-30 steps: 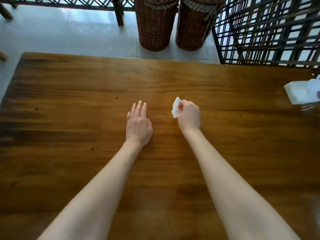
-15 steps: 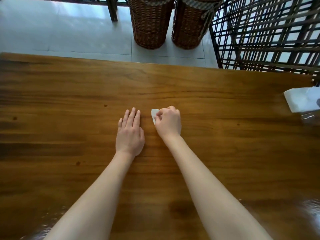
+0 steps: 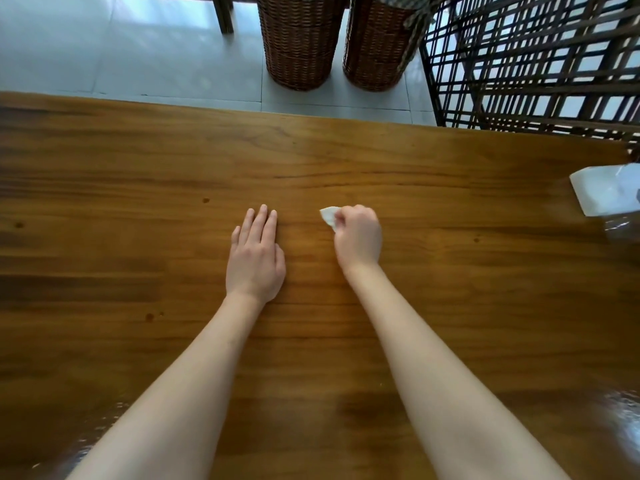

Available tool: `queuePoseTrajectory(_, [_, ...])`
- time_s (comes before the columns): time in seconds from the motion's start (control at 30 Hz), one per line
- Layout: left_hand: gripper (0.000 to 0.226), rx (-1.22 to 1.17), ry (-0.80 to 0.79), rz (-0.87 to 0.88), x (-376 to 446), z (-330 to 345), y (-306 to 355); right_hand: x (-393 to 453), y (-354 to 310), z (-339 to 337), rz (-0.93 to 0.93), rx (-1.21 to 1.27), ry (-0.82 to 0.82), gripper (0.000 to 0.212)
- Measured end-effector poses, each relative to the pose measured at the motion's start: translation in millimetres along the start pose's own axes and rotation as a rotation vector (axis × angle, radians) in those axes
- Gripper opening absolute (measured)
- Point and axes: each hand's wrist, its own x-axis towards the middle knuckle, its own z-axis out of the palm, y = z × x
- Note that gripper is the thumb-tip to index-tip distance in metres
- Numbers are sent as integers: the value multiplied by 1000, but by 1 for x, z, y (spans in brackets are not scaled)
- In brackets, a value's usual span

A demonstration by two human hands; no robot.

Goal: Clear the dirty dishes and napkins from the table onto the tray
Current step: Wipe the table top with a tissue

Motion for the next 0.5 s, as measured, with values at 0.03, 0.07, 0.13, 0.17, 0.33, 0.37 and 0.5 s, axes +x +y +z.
queuePoseTrajectory(0.03, [51,-3,-4,1,0,0,0,-12,-3,3,-79,-35,-34,24])
queuePoseTrajectory(0.07, [51,-3,-6,2,-1,0,0,-27,-3,4,-166,-61,-64,24])
queuePoseTrajectory(0.13, [51,4,-6,-2,-2,-1,0,-55,10,-4,-274,-60,-94,22])
queuePoseTrajectory(0.17, [51,6,-9,-6,-1,-1,1,-63,22,-11,-286,-35,-75,21])
queuePoseTrajectory(0.33, [51,2,-8,-4,-1,0,0,-13,60,-32,56,-35,13,24])
queuePoseTrajectory(0.37, [51,5,-6,-4,-1,0,0,1,57,-30,150,-1,56,25])
queuePoseTrajectory(0.5, [51,18,-1,-14,0,1,-1,-9,11,-9,34,-1,-4,30])
